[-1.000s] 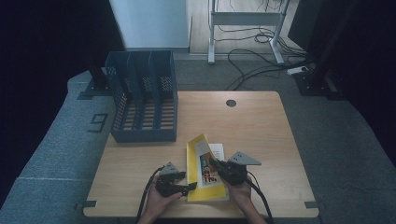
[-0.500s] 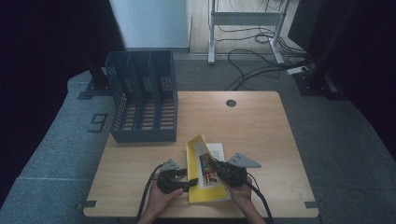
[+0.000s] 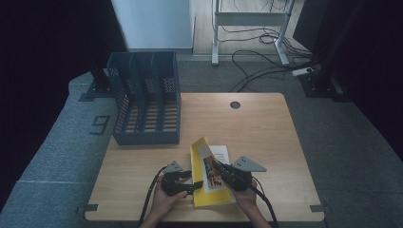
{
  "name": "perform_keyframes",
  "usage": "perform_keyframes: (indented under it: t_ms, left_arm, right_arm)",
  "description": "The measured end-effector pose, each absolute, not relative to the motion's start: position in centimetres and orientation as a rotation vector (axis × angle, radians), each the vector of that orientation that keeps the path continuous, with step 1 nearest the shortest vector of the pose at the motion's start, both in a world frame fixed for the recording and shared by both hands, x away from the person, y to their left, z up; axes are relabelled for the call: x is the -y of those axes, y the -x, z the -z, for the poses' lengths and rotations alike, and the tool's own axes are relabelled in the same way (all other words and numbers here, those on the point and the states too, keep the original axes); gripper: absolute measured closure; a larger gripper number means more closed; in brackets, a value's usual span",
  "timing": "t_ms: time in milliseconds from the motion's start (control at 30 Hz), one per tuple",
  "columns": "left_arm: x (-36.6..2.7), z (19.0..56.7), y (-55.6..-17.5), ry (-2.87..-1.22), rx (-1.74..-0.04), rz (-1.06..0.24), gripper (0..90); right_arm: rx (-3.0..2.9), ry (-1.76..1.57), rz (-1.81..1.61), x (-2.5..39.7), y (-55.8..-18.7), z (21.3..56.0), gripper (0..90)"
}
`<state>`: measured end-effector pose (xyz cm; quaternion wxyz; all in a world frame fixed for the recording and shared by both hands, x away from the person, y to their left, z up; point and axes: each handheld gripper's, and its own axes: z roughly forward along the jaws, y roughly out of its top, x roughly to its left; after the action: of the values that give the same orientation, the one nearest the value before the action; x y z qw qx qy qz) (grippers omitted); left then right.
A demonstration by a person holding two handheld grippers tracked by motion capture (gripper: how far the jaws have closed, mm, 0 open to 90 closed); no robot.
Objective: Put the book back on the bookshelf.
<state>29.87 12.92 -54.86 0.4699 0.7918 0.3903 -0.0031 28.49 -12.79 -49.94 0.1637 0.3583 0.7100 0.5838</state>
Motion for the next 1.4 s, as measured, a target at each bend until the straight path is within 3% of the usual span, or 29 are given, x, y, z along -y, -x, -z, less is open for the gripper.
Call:
perform_keyframes:
  t_ms: [200, 500, 800, 1133, 1400]
  left_arm:
    - [-12.8, 55.0, -30.0, -1.925, -0.955, 0.066, 20.8]
    - [-12.6, 55.2, -30.0, -1.946, -0.987, 0.052, 21.4]
    - [-12.6, 55.1, -30.0, -1.938, -1.024, 0.020, 30.7]
    - [-12.6, 55.1, -30.2, -1.928, -1.061, -0.005, 41.5]
    - [-12.6, 55.1, -30.2, -1.927, -1.067, -0.012, 43.4]
  right_arm:
    - [-2.032, -0.984, -1.683, 12.7, -28.2, 49.6, 87.6]
    - [-2.050, -1.048, -1.672, 13.0, -28.8, 50.2, 87.5]
    - [-2.147, -1.176, -1.494, 13.7, -30.0, 51.5, 86.1]
    - [-2.252, -1.280, -1.283, 14.1, -31.2, 52.5, 72.9]
    - [-2.261, -1.313, -1.151, 14.5, -31.3, 52.6, 52.6]
